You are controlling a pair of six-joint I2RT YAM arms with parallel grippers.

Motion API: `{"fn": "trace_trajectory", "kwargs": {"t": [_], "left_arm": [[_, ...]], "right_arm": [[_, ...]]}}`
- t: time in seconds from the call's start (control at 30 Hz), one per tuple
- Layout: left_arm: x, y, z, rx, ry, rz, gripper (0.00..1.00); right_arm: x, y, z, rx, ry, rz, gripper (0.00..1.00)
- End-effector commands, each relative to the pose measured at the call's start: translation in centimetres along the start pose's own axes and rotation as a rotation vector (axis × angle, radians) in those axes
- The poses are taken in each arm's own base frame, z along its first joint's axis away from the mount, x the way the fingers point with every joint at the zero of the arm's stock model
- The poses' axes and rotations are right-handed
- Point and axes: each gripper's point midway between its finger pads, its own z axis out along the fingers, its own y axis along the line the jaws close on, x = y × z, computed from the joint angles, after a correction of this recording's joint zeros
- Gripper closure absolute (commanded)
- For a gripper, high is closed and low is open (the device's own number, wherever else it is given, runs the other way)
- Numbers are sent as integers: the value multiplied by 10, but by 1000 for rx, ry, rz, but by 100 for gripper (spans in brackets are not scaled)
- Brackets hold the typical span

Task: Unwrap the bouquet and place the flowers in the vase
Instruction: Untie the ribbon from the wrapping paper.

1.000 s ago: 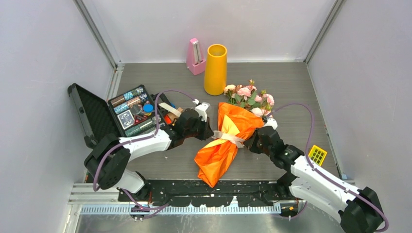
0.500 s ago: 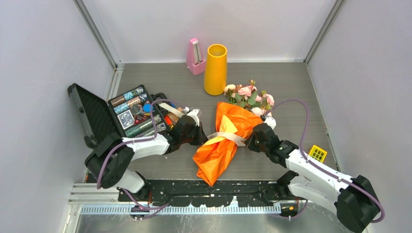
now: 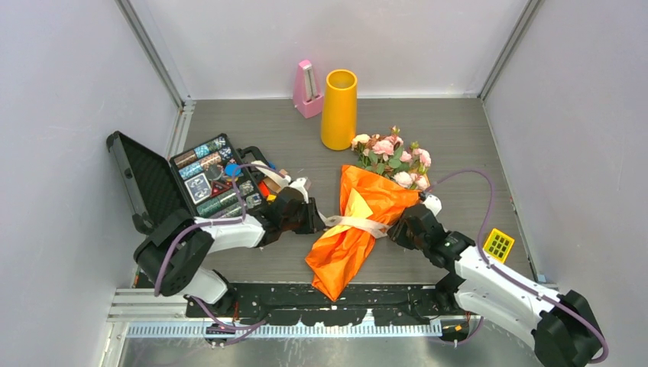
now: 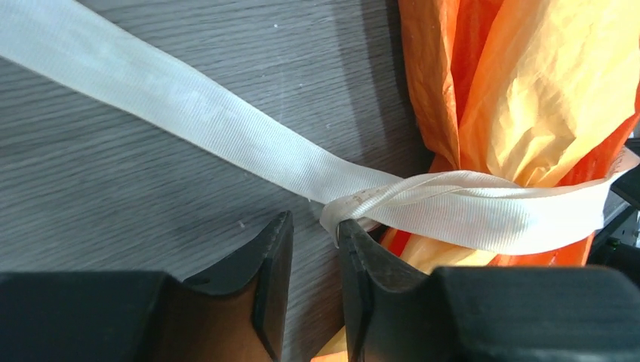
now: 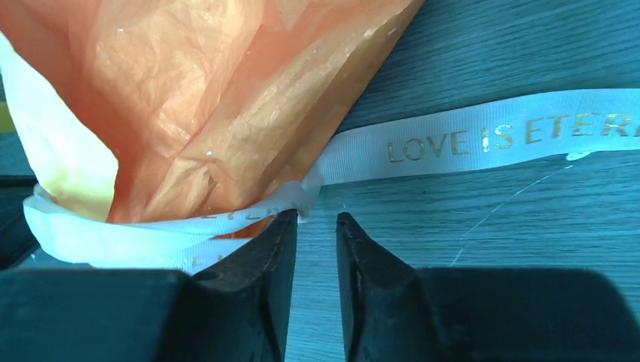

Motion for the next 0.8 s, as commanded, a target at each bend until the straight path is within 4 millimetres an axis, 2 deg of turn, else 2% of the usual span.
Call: {"fn": "trace_trajectory", "kwargs": {"t": [0.0, 0.1, 0.23, 0.33, 0.43, 0.47, 0.5, 0.53, 0.57, 0.67, 0.77], "left_arm": [[-29, -4, -20, -32, -81, 84, 66], [-44, -4, -36, -73, -120, 140, 60], [-62, -16, -60, -63, -163, 220, 51], [-70, -32, -68, -6, -167, 293, 44], [-67, -49, -66, 69, -107, 362, 41], [-65, -51, -63, 83, -84, 373, 40], [-65, -55, -59, 93, -65, 381, 40], [-63, -56, -55, 102, -46, 388, 39], [-61, -56, -50, 104, -24, 395, 39], [-56, -53, -35, 108, 3, 408, 39], [-54, -52, -26, 140, 1, 425, 39]], "right_arm": [[-16, 8, -20, -32, -41, -25, 64], [-23, 14, -34, -58, -45, -57, 54], [-37, 27, -53, -101, -65, -132, 44], [-50, 50, -66, -164, -68, -188, 34], [-52, 81, -75, -266, -11, -284, 30], [-53, 92, -74, -283, 15, -306, 30], [-45, 96, -68, -294, 74, -348, 30], [-49, 106, -68, -316, 76, -364, 31], [-40, 109, -59, -328, 129, -407, 32], [-30, 128, -49, -399, 210, -451, 34], [-28, 141, -37, -447, 232, -486, 33]]}}
